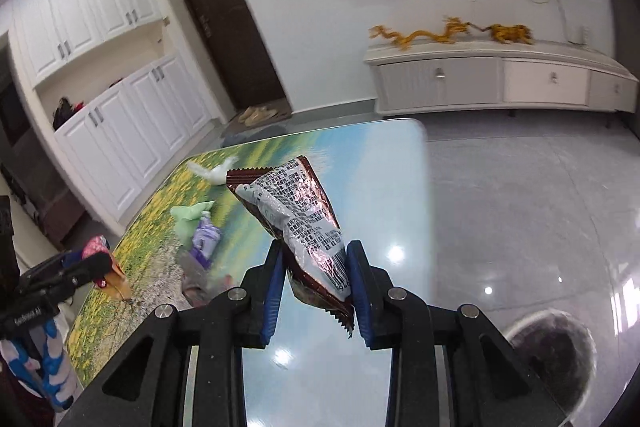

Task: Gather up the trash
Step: 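Carry both wrappers over the bin and open both grippers, then swing both grippers back from the bin to the table trash, then grasp the clear plastic bag with the right gripper while the left grasps the green bag, then carry both bags over the bin and open both grippers to drop them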

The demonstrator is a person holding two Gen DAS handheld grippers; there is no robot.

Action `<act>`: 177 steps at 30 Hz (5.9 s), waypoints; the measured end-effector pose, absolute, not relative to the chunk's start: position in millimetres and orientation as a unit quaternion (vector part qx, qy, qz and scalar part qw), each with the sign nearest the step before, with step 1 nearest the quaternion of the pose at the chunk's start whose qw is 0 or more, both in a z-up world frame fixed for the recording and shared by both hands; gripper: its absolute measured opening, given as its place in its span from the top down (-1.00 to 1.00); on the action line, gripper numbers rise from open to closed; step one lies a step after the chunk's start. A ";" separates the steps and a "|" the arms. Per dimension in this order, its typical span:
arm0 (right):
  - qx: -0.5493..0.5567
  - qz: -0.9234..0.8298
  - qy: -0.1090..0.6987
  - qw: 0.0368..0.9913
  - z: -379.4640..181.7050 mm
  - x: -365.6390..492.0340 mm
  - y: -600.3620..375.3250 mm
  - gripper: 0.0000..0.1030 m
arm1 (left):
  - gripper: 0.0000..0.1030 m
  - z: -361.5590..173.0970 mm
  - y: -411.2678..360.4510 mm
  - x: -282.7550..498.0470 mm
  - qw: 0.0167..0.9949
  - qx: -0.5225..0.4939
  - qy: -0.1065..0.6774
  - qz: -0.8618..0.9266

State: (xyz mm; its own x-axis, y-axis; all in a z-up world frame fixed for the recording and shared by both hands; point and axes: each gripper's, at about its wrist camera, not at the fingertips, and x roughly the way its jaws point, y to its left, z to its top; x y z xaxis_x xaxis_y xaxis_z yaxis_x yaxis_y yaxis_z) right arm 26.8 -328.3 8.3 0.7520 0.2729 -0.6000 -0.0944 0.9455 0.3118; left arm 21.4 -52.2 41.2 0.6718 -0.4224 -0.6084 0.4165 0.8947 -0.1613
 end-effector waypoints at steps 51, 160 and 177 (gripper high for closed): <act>0.294 -0.164 0.369 0.866 -82.5 -126.0 -528.3 0.00 | -0.14 8.2 -325.7 -15.2 0.873 0.141 0.348 -0.312; 0.200 0.041 0.343 0.917 -30.5 -75.1 -385.9 0.48 | 0.35 44.3 -149.7 38.1 0.888 0.006 0.359 -0.287; 0.302 -0.112 0.373 0.870 -108.0 -101.1 -536.4 0.37 | 0.21 -31.0 -404.1 9.4 0.786 0.083 0.440 -0.427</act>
State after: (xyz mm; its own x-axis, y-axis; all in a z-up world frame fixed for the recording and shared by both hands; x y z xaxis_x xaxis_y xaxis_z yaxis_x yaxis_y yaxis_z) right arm -101.1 -536.4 -108.0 0.6967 0.0304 -0.7167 0.4206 0.7920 0.4425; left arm 9.4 -404.1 -31.0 0.2484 -0.5981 -0.7620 0.7440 0.6215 -0.2453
